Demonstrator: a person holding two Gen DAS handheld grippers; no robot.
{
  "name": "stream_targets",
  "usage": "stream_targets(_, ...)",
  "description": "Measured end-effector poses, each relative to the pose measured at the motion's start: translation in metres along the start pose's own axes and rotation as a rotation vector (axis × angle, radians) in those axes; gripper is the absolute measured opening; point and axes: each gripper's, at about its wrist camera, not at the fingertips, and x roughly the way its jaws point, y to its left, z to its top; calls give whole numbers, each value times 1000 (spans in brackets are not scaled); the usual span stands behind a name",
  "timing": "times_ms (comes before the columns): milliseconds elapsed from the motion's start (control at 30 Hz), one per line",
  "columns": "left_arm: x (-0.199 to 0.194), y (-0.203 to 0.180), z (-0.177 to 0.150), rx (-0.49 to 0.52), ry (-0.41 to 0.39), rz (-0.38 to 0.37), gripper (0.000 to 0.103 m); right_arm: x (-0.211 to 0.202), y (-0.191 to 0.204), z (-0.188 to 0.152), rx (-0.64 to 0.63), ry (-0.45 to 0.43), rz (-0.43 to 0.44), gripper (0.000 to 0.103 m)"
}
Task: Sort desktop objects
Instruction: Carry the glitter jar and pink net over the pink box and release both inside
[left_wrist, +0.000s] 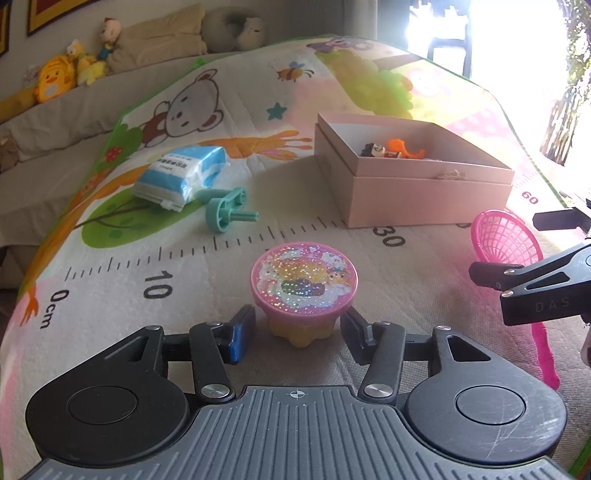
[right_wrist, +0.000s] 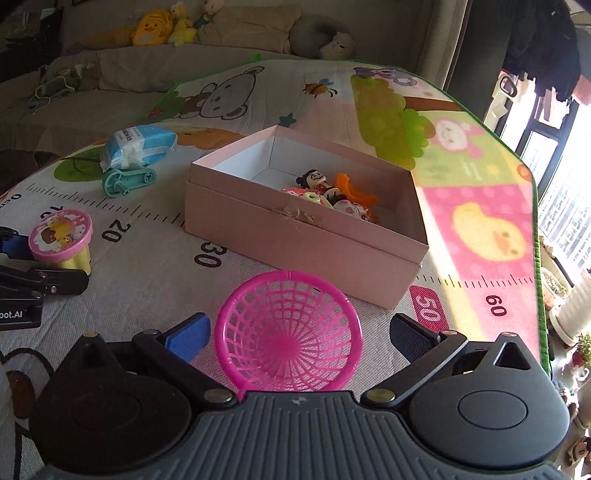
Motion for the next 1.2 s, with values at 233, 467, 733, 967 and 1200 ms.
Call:
stream_targets(233,2,-2,-2,4,1,-6,72,18,-24,-5,170,101,108,101)
stream_targets(467,6,-12,1,32,3,-11,78,5,-18,-7,117,77,152,83)
stream_targets(733,19,-23,16,57,3,0,49,-12,-21,-10,103,75,174,83)
stream_targets(967,8,-31,19,79,-14,-20,44,-39,-35,-7,116,44,188,82)
stream_targets(1200,-31,-40,44,106,-139,-48,44,-83,-50,22,111,-85,209,82)
